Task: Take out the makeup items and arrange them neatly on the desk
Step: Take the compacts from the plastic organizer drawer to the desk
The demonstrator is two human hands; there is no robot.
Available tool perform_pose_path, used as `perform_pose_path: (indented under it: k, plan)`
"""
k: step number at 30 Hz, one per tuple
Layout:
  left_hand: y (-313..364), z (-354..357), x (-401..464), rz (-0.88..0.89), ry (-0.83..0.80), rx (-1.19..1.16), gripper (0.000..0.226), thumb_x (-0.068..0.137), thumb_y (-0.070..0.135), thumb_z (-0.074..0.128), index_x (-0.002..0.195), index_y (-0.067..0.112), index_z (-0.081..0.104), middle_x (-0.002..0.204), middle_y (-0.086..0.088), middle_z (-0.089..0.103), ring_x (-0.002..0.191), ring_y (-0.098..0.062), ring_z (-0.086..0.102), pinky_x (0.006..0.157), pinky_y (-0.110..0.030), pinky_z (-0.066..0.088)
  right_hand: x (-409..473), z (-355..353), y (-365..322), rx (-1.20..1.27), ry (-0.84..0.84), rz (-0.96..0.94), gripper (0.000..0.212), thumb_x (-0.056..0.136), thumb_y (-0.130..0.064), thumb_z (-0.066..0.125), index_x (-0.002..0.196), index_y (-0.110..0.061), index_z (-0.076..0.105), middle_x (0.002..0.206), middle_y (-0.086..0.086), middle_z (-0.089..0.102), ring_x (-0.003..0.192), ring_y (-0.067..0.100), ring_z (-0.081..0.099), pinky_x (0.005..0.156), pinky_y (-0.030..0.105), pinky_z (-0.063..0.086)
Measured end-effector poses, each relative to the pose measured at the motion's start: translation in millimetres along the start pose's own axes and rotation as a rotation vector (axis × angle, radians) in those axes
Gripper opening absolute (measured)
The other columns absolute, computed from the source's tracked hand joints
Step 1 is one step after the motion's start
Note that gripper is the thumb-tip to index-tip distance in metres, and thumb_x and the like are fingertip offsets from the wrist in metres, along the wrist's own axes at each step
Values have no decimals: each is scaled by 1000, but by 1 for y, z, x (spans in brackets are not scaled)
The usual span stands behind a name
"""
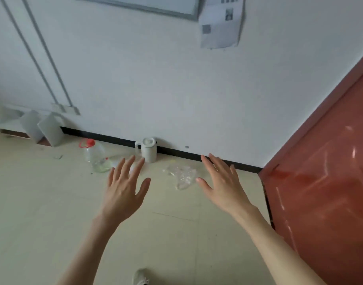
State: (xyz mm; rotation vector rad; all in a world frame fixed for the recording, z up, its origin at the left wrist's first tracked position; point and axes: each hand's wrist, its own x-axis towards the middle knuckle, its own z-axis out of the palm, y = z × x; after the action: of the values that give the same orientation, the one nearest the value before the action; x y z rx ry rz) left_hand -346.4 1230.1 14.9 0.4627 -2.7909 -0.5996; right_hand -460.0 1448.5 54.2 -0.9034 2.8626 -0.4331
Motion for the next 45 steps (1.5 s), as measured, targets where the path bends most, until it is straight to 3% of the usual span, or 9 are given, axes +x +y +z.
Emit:
perform_pose_path:
  k: [5,10,14,23,29,37,45]
  plan:
    - [-121,-31,2,-275,63,31,58,92,46,40,144,26,27,152,-4,24,142,-28,13,115,-46,12,114,44,-102,27,-104,-239,61,95,-45,40,148,-27,16,157,-4,10,144,12,7,116,45,4]
    - [-221,-88,-15,-557,212,115,60,88,48,36,143,24,31,151,-7,27,142,-30,15,114,-48,13,198,77,-213,77,-137,-469,62,93,-45,43,148,-27,19,156,0,15,143,15,11,116,45,8]
    - [-272,-111,-27,-729,269,149,60,90,47,36,145,26,27,153,-5,22,143,-27,10,115,-44,8,243,115,-299,89,-256,-657,63,93,-44,44,148,-27,17,157,0,13,144,15,10,115,44,7]
    - [-379,-132,2,-986,283,123,58,94,49,32,147,32,13,156,3,3,144,-18,-6,116,-37,-2,334,187,-464,89,-380,-894,63,93,-48,42,148,-31,17,157,-1,11,144,15,7,116,44,8]
    - [-466,-187,30,-1115,385,158,60,93,53,27,146,35,8,157,6,0,143,-14,-9,115,-34,-5,416,211,-584,54,-405,-1067,64,93,-49,41,148,-32,15,158,-3,9,144,15,5,115,44,3]
    - [-566,-252,3,-1352,487,193,59,94,49,33,147,31,14,156,3,8,144,-17,-1,115,-36,0,429,268,-754,24,-491,-1314,65,92,-49,42,148,-31,15,157,-1,11,144,17,7,115,46,2]
    - [-706,-304,-55,-1429,523,115,59,93,51,32,147,32,15,156,2,7,143,-17,-2,116,-38,1,409,335,-924,4,-482,-1399,65,93,-47,43,148,-29,15,158,1,9,145,18,5,115,47,0]
